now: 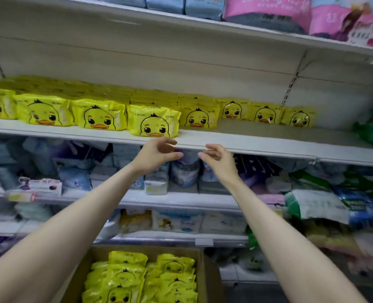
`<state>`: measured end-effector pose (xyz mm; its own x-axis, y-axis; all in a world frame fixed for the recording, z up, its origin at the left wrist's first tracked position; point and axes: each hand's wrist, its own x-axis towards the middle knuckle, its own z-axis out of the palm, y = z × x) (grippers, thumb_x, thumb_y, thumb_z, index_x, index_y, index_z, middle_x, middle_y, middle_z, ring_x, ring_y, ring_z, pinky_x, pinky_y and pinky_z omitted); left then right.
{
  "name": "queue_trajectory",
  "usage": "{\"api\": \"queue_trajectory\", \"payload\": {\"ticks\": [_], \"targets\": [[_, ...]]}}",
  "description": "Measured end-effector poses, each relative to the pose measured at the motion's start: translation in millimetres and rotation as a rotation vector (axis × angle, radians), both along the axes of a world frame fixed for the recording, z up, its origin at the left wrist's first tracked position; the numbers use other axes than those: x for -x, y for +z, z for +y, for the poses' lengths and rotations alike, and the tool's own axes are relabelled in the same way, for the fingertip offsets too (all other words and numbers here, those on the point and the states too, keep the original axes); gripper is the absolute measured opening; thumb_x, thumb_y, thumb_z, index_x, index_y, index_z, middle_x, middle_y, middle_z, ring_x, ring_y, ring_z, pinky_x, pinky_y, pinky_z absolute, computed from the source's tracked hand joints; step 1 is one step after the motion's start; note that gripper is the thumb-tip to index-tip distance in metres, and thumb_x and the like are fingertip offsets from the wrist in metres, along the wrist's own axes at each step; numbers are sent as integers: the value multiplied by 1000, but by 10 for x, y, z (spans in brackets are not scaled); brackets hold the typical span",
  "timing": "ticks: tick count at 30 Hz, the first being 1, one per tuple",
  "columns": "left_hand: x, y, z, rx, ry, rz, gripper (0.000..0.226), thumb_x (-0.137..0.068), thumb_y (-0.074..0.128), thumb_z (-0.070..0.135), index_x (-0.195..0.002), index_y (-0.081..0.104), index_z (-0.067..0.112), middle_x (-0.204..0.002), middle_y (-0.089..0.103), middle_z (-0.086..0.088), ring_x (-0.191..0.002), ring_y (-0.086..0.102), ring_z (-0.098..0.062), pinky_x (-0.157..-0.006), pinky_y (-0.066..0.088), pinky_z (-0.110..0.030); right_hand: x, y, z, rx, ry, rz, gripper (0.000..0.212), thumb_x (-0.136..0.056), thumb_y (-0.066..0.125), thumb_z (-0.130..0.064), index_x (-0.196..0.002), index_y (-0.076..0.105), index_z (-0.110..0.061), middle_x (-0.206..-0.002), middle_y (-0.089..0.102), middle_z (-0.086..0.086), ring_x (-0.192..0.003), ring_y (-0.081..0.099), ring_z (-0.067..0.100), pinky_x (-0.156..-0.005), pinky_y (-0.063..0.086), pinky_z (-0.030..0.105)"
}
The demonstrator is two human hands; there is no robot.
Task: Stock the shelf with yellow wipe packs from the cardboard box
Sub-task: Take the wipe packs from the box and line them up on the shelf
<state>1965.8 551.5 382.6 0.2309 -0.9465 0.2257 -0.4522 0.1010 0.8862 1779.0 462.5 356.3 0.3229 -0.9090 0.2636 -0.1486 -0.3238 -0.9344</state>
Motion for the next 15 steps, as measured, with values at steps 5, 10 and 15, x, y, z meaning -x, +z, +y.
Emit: {"api": "queue_trajectory", "payload": {"ticks": [5, 10, 15], "targets": [[-37, -495, 330, -88, 15, 77, 47, -66, 82, 38, -105, 64, 19, -100, 70, -5, -97, 66, -18, -85, 53, -32, 23, -441, 352, -114, 36, 54, 33, -83, 71, -20, -112, 58, -12, -95, 65, -1, -95, 62, 13, -86, 50, 25], [2, -1054, 579, -198, 33, 154, 41, -76, 77, 24, -112, 62, 11, -97, 68, -6, -86, 64, -10, -78, 51, -21, 54, -960, 666, -203, 40, 117, 33, -84, 70, -22, -113, 58, -13, -97, 64, -2, -92, 61, 9, -78, 48, 14], [41, -1721, 811, -307, 68, 274, 36, -74, 77, 12, -106, 62, 8, -90, 68, -10, -78, 62, -7, -81, 50, -24, 114, -1555, 928, -342, 31, 169, 31, -85, 68, -9, -113, 57, -1, -84, 61, -2, -75, 58, 4, -67, 46, 7]]}}
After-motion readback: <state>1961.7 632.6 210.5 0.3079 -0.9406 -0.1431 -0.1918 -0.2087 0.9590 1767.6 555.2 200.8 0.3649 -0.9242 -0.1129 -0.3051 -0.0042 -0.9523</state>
